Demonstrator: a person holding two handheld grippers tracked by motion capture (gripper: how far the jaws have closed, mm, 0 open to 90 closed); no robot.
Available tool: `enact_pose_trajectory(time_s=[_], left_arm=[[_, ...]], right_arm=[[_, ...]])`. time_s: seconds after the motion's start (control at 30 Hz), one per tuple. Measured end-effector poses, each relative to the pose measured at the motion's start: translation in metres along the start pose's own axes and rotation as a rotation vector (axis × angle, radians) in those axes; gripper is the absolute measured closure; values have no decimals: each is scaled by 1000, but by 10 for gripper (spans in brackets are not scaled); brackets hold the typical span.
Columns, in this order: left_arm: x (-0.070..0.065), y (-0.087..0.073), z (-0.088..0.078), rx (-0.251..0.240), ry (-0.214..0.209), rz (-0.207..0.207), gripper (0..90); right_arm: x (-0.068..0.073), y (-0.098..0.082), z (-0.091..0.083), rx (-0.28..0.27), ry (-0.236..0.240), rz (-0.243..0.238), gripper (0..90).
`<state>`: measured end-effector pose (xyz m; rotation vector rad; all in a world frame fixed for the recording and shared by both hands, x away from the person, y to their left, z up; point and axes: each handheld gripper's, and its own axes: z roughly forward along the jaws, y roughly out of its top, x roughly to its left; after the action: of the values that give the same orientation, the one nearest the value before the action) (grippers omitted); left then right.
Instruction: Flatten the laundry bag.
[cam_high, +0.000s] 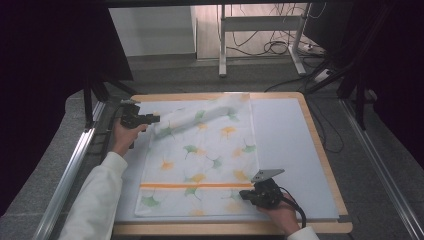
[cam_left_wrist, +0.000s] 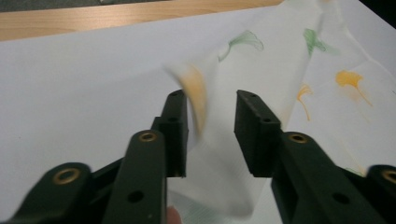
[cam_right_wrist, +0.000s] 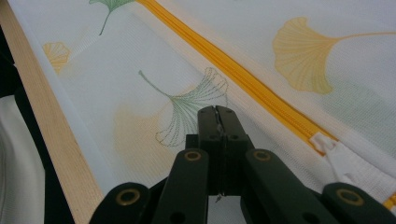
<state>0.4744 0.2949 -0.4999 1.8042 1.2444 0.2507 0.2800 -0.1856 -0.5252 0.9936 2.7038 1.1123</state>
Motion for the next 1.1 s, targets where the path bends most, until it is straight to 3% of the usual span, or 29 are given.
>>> enact_pose_trajectory(time_s=[0.27, 0.37, 0.47, 0.73, 0.9, 1.1], left_arm=[[-6, 4, -12, -8, -45, 51, 580], [-10, 3, -13, 9, -57, 78, 584], [-13, 3, -16, 19, -47, 108, 572], [-9, 5, -35, -10, -23, 110, 495], [-10, 4, -39, -11, -41, 118, 494], [-19, 0, -31, 8, -87, 140, 501]], right_arm=[[0, 0, 0, 0, 0, 0, 892], [0, 0, 0, 0, 0, 0, 892], [0, 0, 0, 0, -1, 0, 892], [0, 0, 0, 0, -1, 1, 892], [0, 0, 1, -2, -2, -4, 892], [0, 1, 1, -1, -1, 2, 892]])
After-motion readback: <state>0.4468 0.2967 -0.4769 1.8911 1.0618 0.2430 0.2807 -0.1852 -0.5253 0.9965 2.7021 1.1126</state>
